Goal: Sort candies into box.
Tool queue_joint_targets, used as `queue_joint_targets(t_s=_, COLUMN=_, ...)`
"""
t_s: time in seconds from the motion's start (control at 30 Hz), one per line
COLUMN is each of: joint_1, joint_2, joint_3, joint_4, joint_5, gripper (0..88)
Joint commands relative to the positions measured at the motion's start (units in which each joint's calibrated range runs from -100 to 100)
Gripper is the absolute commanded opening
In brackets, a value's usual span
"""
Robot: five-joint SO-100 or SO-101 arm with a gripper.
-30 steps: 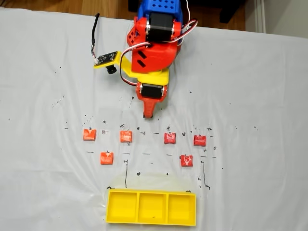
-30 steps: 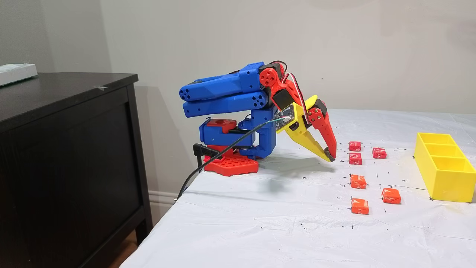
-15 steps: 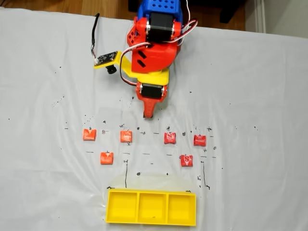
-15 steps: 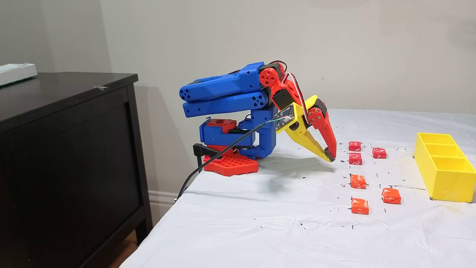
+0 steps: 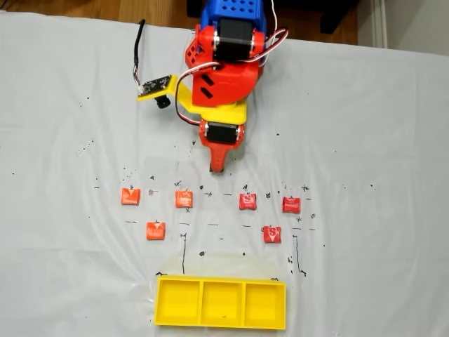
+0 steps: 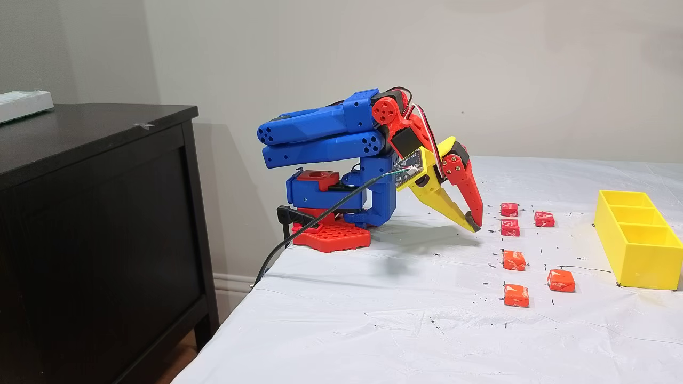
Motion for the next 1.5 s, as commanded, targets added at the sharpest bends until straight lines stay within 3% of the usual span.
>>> queue_joint_targets(t_s=0.0, joint_1=-0.4, joint_2=-0.3, joint_3=-2.6, joint_4=0.1, joint_5=-0.3, gripper=0.0)
queue_joint_targets(t_s=0.3, joint_1=-4.6, joint_2=3.3, joint_3=-13.2, joint_4=2.6, joint_5=-1.3, gripper=0.0)
queue_joint_targets(t_s=0.53, joint_1=-6.8, joint_2=25.8, joint_3=-29.5, joint_4=3.9, joint_5=-2.0, gripper=0.0)
queue_joint_targets(t_s=0.83, joint_1=-11.5, joint_2=36.6, joint_3=-40.8, joint_4=6.9, joint_5=-2.3, gripper=0.0)
queue_joint_targets(t_s=1.0, joint_1=-14.3, joint_2=45.2, joint_3=-49.6, joint_4=5.4, joint_5=-4.9, gripper=0.0)
queue_joint_targets(t_s=1.2, joint_1=-21.2, joint_2=61.3, joint_3=-64.8, joint_4=8.3, joint_5=-3.4, gripper=0.1)
queue_joint_targets(t_s=1.47, joint_1=-26.0, joint_2=72.3, joint_3=-65.0, joint_4=3.9, joint_5=-4.4, gripper=0.1)
